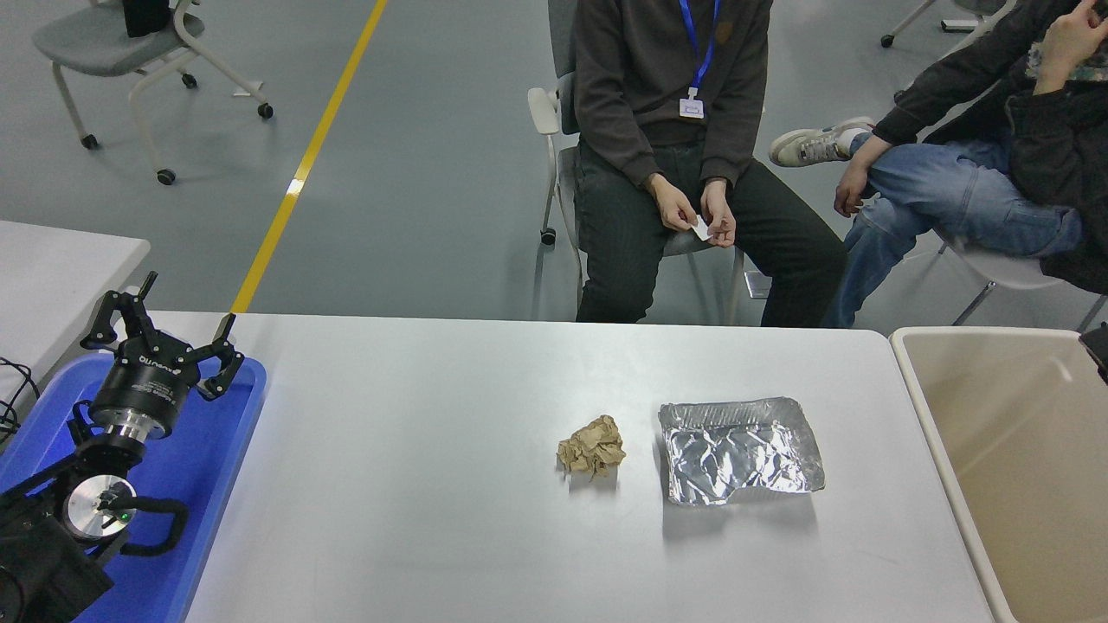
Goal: Clean the table surface
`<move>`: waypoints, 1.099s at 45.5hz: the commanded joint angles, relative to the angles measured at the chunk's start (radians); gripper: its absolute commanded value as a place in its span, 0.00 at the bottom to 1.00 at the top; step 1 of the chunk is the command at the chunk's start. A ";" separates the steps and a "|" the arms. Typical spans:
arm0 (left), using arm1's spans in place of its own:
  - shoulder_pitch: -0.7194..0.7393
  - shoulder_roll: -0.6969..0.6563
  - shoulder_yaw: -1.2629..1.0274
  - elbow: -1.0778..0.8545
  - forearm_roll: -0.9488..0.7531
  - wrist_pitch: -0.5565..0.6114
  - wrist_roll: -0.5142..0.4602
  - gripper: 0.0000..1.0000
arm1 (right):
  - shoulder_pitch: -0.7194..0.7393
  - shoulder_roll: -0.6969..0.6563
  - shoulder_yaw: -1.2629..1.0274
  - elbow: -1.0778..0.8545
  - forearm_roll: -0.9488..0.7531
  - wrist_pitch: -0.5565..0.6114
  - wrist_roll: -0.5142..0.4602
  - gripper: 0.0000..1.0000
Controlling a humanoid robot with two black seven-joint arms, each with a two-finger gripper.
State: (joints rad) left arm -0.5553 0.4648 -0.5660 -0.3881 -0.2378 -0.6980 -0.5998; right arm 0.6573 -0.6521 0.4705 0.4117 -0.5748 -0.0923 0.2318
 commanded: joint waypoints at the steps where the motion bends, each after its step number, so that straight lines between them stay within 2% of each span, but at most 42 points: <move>1: 0.000 0.000 0.000 0.000 0.000 0.000 0.000 1.00 | -0.076 -0.032 0.284 0.215 0.010 0.014 -0.060 1.00; 10: 0.000 0.000 0.000 0.000 0.000 0.000 0.000 1.00 | -0.192 -0.034 0.476 0.397 0.010 0.057 -0.060 1.00; 22: 0.000 0.000 0.000 0.000 0.000 0.000 0.000 1.00 | -0.284 -0.046 0.549 0.571 0.015 0.085 -0.060 1.00; 40: 0.000 0.000 0.000 0.000 0.000 0.000 0.000 1.00 | -0.453 0.015 0.709 0.809 0.087 0.088 -0.048 1.00; 50: 0.000 0.000 0.000 0.000 0.000 0.000 0.000 1.00 | -0.495 0.089 0.767 0.831 0.087 0.097 0.050 1.00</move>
State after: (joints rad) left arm -0.5553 0.4648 -0.5660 -0.3880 -0.2377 -0.6980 -0.5998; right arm 0.2232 -0.6237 1.1660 1.1830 -0.4998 -0.0054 0.2065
